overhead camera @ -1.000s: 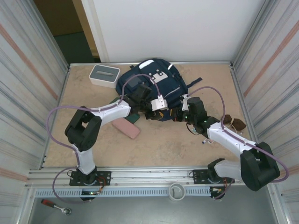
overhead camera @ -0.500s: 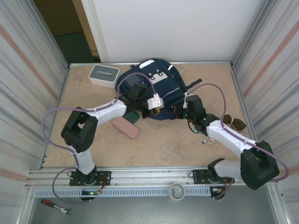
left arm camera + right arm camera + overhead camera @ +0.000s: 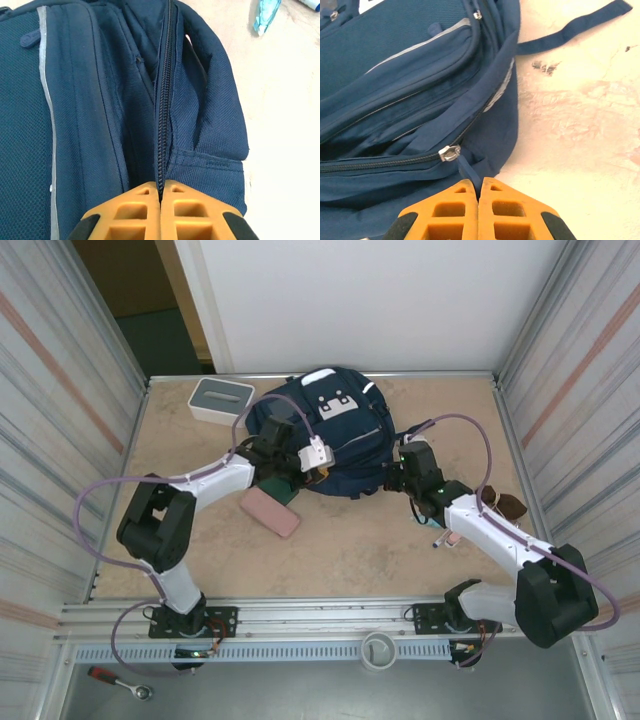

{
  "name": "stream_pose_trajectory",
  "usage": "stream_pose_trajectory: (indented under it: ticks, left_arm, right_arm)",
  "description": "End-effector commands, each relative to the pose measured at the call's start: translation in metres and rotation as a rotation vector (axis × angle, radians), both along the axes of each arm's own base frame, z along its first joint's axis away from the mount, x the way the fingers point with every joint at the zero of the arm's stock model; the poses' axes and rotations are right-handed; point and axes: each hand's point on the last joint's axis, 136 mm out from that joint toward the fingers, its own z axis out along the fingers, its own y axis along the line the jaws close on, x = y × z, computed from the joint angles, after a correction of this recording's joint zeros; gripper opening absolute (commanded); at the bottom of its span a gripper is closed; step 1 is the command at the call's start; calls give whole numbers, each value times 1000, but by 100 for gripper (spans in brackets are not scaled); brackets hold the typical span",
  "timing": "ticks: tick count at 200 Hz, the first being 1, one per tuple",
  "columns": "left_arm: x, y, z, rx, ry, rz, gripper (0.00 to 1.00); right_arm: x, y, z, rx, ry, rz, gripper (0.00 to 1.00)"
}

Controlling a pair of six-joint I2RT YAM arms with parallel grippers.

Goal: Pack books, pencil case, and school supplies into a backpack

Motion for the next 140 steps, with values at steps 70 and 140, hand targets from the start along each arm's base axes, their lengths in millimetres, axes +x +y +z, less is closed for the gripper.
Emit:
stream_pose_trajectory:
  ticks: [70, 140]
  left_arm:
    - [12, 11, 6, 31, -15, 74, 46]
    - [-8, -59, 9, 29, -5, -16, 59]
  right_arm:
    - [2, 40, 41, 159, -119, 170, 0]
    - [-8, 63, 60, 217, -154, 219, 0]
